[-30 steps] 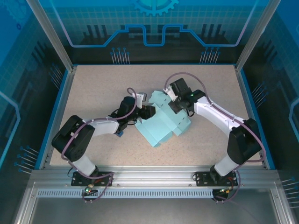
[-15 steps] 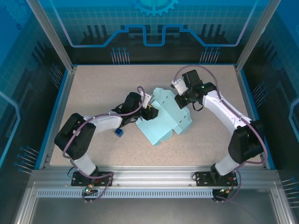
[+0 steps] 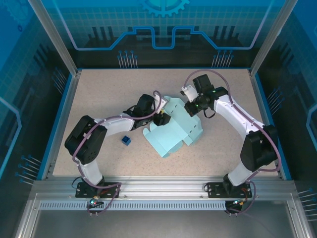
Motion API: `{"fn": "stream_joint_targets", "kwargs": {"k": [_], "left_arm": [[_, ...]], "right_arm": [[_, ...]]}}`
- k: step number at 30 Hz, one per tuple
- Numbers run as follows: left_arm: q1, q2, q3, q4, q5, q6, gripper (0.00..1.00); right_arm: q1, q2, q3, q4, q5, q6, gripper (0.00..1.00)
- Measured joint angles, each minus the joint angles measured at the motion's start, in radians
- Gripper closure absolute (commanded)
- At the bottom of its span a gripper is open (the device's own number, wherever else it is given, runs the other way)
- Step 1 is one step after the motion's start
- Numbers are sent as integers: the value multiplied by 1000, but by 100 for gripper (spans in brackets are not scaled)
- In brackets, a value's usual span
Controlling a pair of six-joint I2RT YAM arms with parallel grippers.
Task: Fold the paper box
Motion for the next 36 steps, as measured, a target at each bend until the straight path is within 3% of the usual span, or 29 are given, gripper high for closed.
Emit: {"fn": "stream_joint_targets", "kwargs": {"k": [14,26,36], "left_arm": [[31,79,87,-48,1,37,38],[34,80,72,-50,119,-10,52],[31,14,22,-24,198,-47,52]], "right_arm": [[-6,0,17,-10,-35,3,100],[-13,0,17,-19,-40,40,100],[-19,0,15,10,-71,84,100]]}}
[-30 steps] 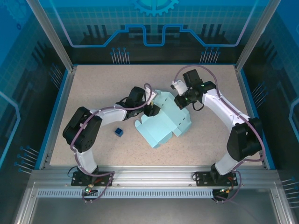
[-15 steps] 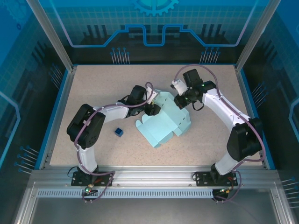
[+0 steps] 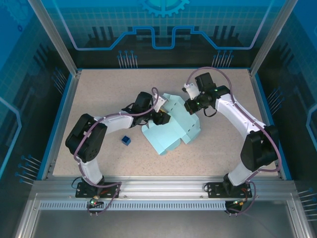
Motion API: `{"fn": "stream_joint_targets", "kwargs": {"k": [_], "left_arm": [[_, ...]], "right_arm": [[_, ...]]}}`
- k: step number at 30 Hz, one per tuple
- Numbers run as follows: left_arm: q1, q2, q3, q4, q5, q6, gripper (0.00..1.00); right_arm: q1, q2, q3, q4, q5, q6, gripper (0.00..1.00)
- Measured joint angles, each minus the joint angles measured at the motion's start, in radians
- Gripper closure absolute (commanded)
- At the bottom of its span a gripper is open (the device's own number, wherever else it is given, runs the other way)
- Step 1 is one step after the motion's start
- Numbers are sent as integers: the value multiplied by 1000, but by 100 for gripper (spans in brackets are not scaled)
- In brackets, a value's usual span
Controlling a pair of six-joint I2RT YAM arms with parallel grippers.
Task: Fold the paper box
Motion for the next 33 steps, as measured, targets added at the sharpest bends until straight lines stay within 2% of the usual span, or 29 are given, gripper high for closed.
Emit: {"fn": "stream_joint_targets", "kwargs": {"k": [12,17,25,33], "left_arm": [[-87,45,-8,27,-6,0,49],[-92,36,-39,45,-26,0,47],[-41,-121,-108,62,-54,3,42],[27,-51,-20,26,-120,42,39]], "right_arm": [[-3,0,-37,50,-50,43,100],[-10,0,-64,58,-49,42,100],[-25,-27,-76,56,-47,24,100],[-25,-43,-76,56,-48,13,100]]}}
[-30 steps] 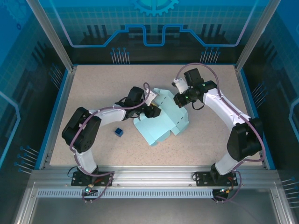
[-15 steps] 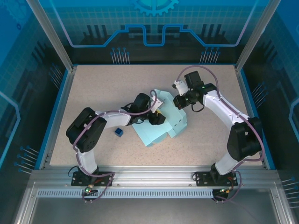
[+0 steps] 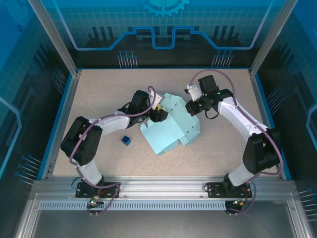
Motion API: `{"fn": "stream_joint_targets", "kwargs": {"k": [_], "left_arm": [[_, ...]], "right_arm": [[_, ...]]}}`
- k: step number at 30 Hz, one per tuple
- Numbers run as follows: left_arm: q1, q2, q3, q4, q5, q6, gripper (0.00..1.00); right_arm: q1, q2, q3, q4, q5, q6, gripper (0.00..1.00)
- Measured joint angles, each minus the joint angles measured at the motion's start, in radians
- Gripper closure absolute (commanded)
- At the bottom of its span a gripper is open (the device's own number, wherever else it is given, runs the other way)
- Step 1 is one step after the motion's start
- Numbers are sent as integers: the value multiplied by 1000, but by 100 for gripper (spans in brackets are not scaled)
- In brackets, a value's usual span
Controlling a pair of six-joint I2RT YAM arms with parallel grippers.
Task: Fold the paper box
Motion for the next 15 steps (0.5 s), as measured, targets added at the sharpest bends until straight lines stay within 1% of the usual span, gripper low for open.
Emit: {"fn": "stream_joint_targets", "kwargs": {"k": [8,11,15], "left_arm": [[8,77,48,-23,-25,22,40],[8,90,48,-28,-9,15,43],[8,90,47,-15,46,-5,51]], "right_arm": [[0,-5,0,0,-3,-1,100],[0,-5,0,0,-3,-1,100],[-2,-5,0,1,-4,0,100]]}}
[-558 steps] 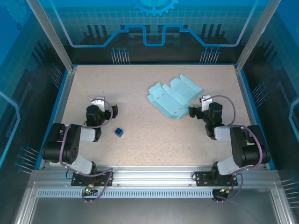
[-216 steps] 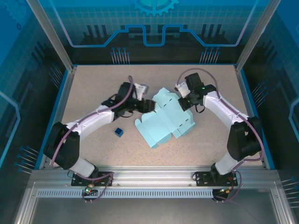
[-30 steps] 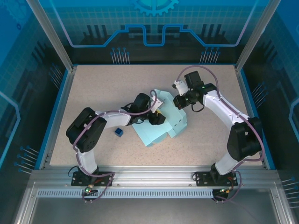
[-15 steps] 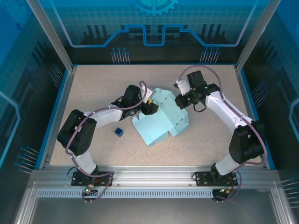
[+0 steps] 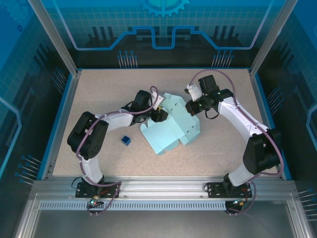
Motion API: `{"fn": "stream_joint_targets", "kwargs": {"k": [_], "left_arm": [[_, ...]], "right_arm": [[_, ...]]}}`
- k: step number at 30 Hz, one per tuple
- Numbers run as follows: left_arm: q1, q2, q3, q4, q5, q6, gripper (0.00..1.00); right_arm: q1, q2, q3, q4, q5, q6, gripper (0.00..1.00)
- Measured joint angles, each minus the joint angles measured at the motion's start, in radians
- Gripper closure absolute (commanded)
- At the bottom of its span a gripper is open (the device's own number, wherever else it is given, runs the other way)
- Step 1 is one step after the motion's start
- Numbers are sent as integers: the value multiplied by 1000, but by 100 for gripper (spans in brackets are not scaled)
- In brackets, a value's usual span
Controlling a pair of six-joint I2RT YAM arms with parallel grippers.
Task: Fold the paper box
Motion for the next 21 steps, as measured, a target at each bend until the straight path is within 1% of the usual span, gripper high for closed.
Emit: {"fn": "stream_joint_targets", "kwargs": {"k": [3,7,14,21], "left_arm": [[-1,-2,-13,15,41,-14,54],[-9,-18,-52,31,70,-24,53],[-47,-26,-66,54,68,-30,52],[-82,-16,-66,61,40,-26,51]], "right_arm": [[-4,0,0,2,-1,4,100],[-11,0,0,3,-8,13,100],[-11,0,0,2,-25,23,100],[-13,0,-6,-10,-29,31,100]]}}
